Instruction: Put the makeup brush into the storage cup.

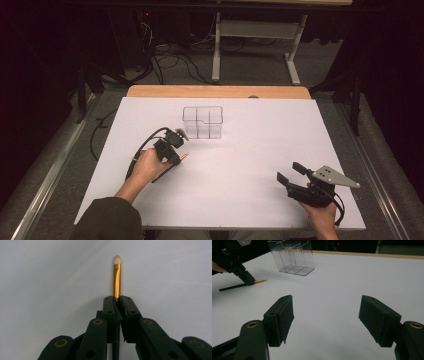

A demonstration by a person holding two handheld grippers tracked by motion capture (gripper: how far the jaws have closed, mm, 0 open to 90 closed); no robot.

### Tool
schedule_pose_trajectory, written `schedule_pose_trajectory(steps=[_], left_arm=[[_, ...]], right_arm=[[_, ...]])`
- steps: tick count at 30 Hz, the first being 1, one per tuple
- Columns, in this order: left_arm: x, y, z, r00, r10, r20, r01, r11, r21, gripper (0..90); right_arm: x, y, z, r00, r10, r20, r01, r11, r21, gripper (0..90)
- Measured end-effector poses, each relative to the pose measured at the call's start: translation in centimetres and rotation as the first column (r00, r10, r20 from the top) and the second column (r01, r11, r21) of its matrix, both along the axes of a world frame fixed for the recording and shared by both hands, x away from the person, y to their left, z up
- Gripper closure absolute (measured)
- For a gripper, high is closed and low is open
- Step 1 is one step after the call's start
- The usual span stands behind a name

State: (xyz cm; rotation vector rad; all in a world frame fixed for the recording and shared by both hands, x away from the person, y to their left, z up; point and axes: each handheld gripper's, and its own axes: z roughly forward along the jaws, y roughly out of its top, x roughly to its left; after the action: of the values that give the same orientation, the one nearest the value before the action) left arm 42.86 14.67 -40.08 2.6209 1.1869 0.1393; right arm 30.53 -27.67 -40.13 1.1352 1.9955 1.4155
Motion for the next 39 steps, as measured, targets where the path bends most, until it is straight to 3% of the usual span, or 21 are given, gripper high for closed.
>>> schedule_pose_trajectory(steps=[16,24,39], left_arm=[[-0.3,-0.3,0.2,0.9998,-0.011,0.016,0.01,0.9998,0.018,83.2],[-0.7,-0.3,0.9,0.9991,-0.022,0.035,0.022,0.9998,0.005,83.3],[-1.3,0.6,2.9,0.9948,-0.005,0.102,0.014,0.9956,-0.093,83.3]], right_arm=[[0.0,0.0,0.0,1.0,-0.003,0.002,0.003,1.0,-0.001,29.9],[0.0,0.0,0.0,1.0,-0.004,0.001,0.004,1.0,0.0,29.9],[0.0,0.0,0.0,1.0,-0.003,0.005,0.003,1.0,-0.003,30.0]])
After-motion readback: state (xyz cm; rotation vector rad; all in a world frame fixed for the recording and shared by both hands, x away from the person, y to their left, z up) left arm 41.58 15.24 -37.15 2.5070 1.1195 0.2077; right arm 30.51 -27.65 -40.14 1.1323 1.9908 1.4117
